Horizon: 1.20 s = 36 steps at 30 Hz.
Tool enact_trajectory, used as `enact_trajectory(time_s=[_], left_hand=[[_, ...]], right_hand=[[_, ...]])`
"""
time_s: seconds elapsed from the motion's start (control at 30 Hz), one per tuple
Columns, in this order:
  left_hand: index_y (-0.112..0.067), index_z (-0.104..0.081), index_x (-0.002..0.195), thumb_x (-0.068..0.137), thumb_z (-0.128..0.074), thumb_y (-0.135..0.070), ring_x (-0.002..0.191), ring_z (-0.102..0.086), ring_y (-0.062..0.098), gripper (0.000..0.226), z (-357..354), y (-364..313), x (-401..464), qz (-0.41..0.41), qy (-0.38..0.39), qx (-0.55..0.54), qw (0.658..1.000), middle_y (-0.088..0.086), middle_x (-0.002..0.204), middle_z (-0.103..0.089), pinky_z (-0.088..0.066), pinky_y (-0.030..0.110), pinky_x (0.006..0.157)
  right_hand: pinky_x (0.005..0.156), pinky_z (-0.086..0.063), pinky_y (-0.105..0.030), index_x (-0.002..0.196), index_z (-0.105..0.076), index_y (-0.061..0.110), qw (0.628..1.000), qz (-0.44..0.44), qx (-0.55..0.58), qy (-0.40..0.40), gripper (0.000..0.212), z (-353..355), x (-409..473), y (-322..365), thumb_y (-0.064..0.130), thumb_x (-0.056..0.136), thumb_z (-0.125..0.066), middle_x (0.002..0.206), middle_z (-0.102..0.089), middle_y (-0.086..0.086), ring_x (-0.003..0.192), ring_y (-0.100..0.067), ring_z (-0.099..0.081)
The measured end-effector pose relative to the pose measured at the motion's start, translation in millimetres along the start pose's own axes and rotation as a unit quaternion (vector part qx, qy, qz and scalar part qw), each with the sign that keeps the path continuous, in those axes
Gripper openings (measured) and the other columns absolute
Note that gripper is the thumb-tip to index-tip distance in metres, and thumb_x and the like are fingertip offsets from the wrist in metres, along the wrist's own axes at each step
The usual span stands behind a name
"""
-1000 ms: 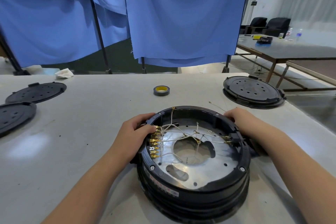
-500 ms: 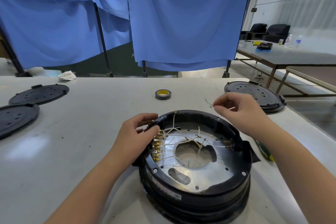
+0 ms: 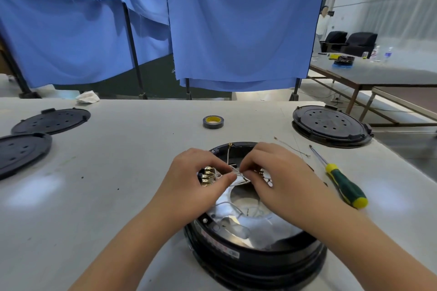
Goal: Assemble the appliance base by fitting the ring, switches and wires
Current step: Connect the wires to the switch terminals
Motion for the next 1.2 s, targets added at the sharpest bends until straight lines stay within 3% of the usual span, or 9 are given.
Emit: enact_trajectory(time_s=[0.13,0.3,0.47,0.67,0.83,0.93,1.1,1.2], left_hand=[[-0.041,-0.068,0.07,0.077,-0.075,-0.025,0.09,-0.058,-0.004,0.019,-1,6,0,0.03,0.005,-0.012,0.999,-0.028,0.088,-0.065,-0.038,0.005,0.075],[-0.036,-0.069,0.067,0.081,-0.074,-0.026,0.085,-0.059,-0.01,0.017,9,23,2,0.089,-0.027,-0.053,0.994,-0.026,0.077,-0.067,-0.037,0.0,0.07],[-0.034,-0.071,0.067,0.079,-0.072,-0.032,0.085,-0.062,-0.009,0.012,11,29,2,0.115,-0.036,-0.101,0.988,-0.024,0.079,-0.07,-0.042,0.018,0.079],[-0.039,-0.071,0.071,0.079,-0.071,-0.031,0.082,-0.062,-0.008,0.011,8,30,1,0.122,-0.035,-0.107,0.986,-0.023,0.076,-0.069,-0.041,0.002,0.065],[-0.034,-0.071,0.066,0.081,-0.071,-0.03,0.081,-0.062,-0.009,0.015,6,31,0,0.124,-0.027,-0.101,0.987,-0.025,0.077,-0.069,-0.043,0.015,0.069],[-0.033,-0.07,0.067,0.082,-0.071,-0.026,0.079,-0.062,-0.007,0.017,3,27,1,0.11,-0.018,-0.092,0.989,-0.022,0.075,-0.069,-0.044,0.007,0.066],[-0.031,-0.071,0.07,0.081,-0.072,-0.027,0.063,-0.063,0.012,0.012,-9,23,-2,0.109,0.016,-0.109,0.988,-0.008,0.071,-0.07,-0.043,0.013,0.058],[-0.033,-0.073,0.074,0.081,-0.073,-0.028,0.057,-0.057,0.0,0.009,-13,22,-3,0.105,0.028,-0.104,0.989,-0.017,0.068,-0.067,-0.039,0.012,0.057]], right_hand=[[0.076,-0.043,-0.019,0.092,-0.067,0.025,0.999,-0.008,0.037,-0.004,0.008,-2,-1,-3,0.019,0.087,-0.065,0.088,-0.058,0.017,0.086,-0.002,-0.052],[0.086,-0.044,-0.012,0.107,-0.063,0.032,0.992,-0.061,0.11,0.011,0.028,-2,-3,-22,0.025,0.082,-0.073,0.099,-0.061,0.023,0.097,0.005,-0.055],[0.08,-0.048,-0.014,0.095,-0.065,0.032,0.976,-0.097,0.189,-0.043,0.02,9,-6,-32,0.023,0.08,-0.075,0.087,-0.066,0.017,0.087,0.001,-0.062],[0.076,-0.05,-0.015,0.088,-0.067,0.025,0.971,-0.082,0.207,-0.09,0.014,20,-7,-27,0.018,0.079,-0.075,0.082,-0.067,0.013,0.082,-0.005,-0.064],[0.075,-0.05,-0.016,0.086,-0.067,0.024,0.975,-0.061,0.192,-0.093,0.015,22,-8,-22,0.013,0.08,-0.075,0.082,-0.067,0.013,0.081,-0.005,-0.063],[0.074,-0.05,-0.015,0.084,-0.067,0.027,0.97,-0.073,0.216,-0.085,0.013,20,-7,-24,0.016,0.081,-0.074,0.079,-0.067,0.014,0.08,-0.005,-0.064],[0.07,-0.051,-0.016,0.081,-0.069,0.026,0.93,-0.109,0.345,-0.07,0.013,13,0,-27,0.013,0.082,-0.073,0.078,-0.071,0.01,0.075,-0.005,-0.067],[0.07,-0.05,-0.013,0.084,-0.07,0.023,0.918,-0.097,0.38,-0.054,0.015,7,7,-14,0.009,0.081,-0.073,0.079,-0.072,0.009,0.076,-0.005,-0.069]])
Point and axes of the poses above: each hand's wrist, its own x-axis towards the middle knuckle, its own z-axis out of the back of the hand, y = z × x, the point moved 10 cm from there along x, towards the middle knuckle
